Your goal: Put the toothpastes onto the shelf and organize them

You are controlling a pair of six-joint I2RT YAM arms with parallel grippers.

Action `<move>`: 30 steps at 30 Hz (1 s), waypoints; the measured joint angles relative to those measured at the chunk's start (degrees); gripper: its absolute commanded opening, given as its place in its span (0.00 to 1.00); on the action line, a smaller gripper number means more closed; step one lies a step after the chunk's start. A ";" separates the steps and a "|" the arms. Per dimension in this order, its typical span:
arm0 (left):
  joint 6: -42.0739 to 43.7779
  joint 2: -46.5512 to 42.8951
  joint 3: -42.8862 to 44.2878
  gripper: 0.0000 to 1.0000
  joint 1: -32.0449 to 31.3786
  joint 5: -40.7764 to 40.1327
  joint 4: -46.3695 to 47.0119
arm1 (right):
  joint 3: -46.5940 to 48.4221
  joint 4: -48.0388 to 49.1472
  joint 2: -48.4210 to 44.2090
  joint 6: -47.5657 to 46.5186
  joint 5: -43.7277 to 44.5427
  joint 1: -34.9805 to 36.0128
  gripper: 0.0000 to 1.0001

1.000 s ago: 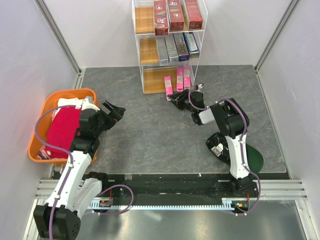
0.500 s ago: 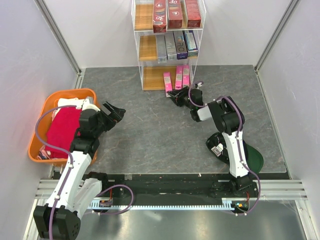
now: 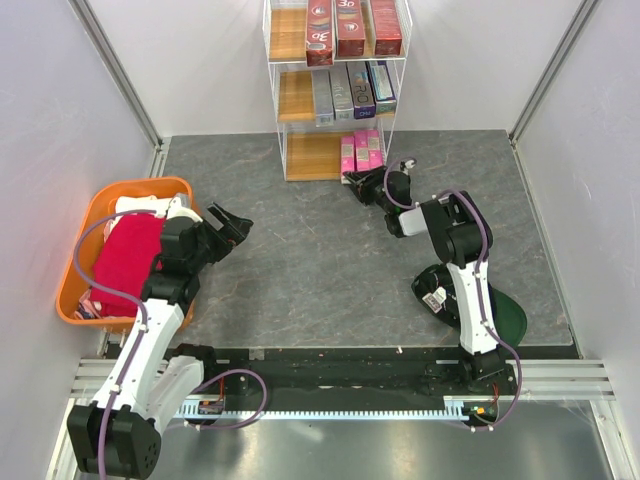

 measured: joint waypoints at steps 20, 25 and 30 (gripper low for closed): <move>0.22 -0.57 -0.17 0.99 0.00 1.36 -0.04 | 9.14 -5.27 4.15 4.00 1.20 -0.04 0.94; 0.85 -1.62 -0.33 1.00 0.00 2.34 -0.02 | 7.76 -7.69 0.74 1.25 0.31 -0.13 0.98; 1.49 -2.12 -0.48 1.00 0.00 2.54 -0.07 | 2.23 -11.08 -3.58 -2.38 -1.31 -0.61 0.98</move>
